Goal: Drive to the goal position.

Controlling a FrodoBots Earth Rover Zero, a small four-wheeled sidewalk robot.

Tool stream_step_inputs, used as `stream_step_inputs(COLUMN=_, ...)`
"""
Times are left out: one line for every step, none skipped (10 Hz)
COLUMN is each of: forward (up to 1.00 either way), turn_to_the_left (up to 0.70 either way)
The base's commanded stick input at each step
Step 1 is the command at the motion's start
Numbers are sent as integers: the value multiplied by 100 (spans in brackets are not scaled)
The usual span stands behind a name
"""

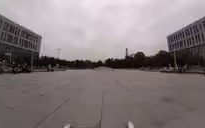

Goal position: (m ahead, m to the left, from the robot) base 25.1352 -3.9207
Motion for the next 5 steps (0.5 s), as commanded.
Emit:
stream_step_inputs(forward=70, turn_to_the_left=0)
stream_step_inputs(forward=70, turn_to_the_left=0)
stream_step_inputs(forward=70, turn_to_the_left=0)
stream_step_inputs(forward=70, turn_to_the_left=0)
stream_step_inputs(forward=70, turn_to_the_left=0)
